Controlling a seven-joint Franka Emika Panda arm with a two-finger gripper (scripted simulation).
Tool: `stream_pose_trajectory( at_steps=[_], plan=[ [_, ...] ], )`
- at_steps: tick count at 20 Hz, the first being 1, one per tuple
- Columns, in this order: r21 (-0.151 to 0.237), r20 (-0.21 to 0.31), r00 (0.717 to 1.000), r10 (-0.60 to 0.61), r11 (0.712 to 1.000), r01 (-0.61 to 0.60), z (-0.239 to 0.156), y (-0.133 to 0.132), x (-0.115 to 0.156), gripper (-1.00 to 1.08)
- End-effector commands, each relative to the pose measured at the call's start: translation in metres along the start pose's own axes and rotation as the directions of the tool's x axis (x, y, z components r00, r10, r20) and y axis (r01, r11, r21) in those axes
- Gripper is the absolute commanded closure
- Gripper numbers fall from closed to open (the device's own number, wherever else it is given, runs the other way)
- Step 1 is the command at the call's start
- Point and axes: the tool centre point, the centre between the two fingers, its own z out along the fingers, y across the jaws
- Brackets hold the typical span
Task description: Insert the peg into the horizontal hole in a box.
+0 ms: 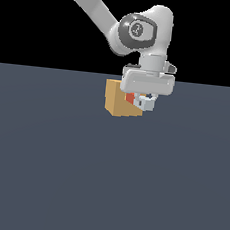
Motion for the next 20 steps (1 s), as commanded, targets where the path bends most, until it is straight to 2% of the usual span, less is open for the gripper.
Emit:
stream_pose_trajectory(
  at_steps=[1,12,16,20],
  plan=[
    [-0.001,0.0,1.0,0.0,1.0,0.0,-0.001,0.0,0.0,1.08],
    [-0.003,0.0,1.0,-0.002,1.0,0.002,-0.002,0.002,0.004,1.08],
    [-0.003,0.0,1.0,-0.002,1.0,0.002,-0.002,0.002,0.025,1.08],
    [-0.005,0.0,1.0,-0.003,1.0,0.003,-0.003,0.001,0.058,1.08]
  ],
)
